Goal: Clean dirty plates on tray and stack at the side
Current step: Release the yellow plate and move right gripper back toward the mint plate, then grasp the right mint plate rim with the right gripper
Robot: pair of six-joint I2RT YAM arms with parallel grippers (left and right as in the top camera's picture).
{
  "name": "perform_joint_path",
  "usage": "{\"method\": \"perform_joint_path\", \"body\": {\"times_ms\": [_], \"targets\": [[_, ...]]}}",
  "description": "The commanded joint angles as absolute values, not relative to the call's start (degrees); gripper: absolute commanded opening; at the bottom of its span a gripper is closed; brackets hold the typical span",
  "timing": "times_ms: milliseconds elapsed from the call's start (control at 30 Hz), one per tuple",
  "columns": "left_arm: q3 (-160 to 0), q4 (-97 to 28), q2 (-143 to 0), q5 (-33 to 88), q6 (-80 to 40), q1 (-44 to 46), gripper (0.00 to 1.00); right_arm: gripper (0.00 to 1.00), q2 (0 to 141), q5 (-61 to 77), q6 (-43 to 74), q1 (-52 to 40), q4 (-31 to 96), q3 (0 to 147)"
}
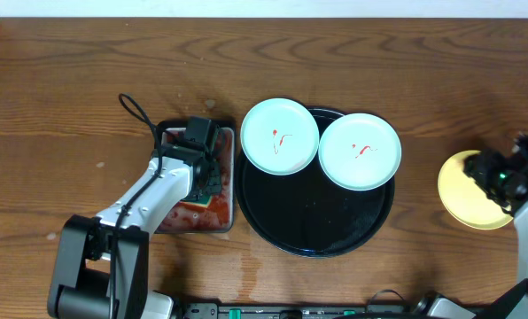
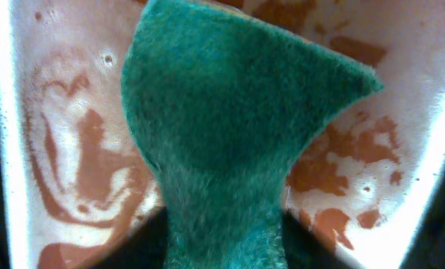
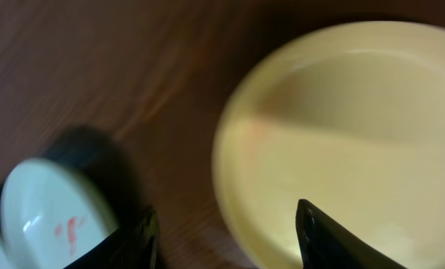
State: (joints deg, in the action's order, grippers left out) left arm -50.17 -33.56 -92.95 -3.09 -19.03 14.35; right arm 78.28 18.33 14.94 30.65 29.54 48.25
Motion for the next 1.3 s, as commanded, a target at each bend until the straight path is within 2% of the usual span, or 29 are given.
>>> {"method": "perform_joint_path", "body": {"times_ms": [0,33,67,367,400,433,467,500,800,1067,1267], "targets": [[-48.7,-33.7,-94.7,-2.2,-19.4,14.0,0.19,0.56,78.9,21.7,9.5,26.1,28.6,48.2],[-48.7,-33.7,-94.7,-2.2,-19.4,14.0,0.09,0.56,79.3,21.6,9.0,24.5,28.1,48.2],[-48.7,-33.5,-94.7,-2.2,-19.4,14.0,0.07,0.56,79.7,21.6,8.9,23.2,27.7,48.2],[-50.6,-34.1,-93.1,-2.2,-19.4,14.0,0.07,0.58,85.2,21.3,7.7,13.7,25.0,48.2],[-50.9,-34.3,-92.5,-2.2,-19.4,14.0,0.17,0.59,85.9,21.1,7.6,12.9,24.6,48.2],[-51.1,-34.5,-91.8,-2.2,-19.4,14.0,0.41,0.59,86.6,20.9,7.6,12.2,24.3,48.2],[-51.1,-34.5,-91.1,-2.1,-19.4,14.0,0.53,0.6,87.3,20.8,7.6,11.6,23.9,48.2],[-51.1,-34.7,-90.6,-2.1,-19.4,14.0,0.58,0.6,87.9,20.8,7.6,11.1,23.4,48.2],[-50.9,-36.5,-90.0,-1.9,-20.5,14.0,0.58,0.58,91.3,20.8,7.6,9.2,21.4,48.2],[-50.9,-37.1,-90.0,-1.9,-21.3,14.0,0.58,0.51,93.9,20.8,7.6,8.8,21.0,48.2],[-50.9,-37.1,-90.0,-1.9,-21.3,14.0,0.58,0.35,94.0,20.9,7.6,8.4,19.7,48.2]]}}
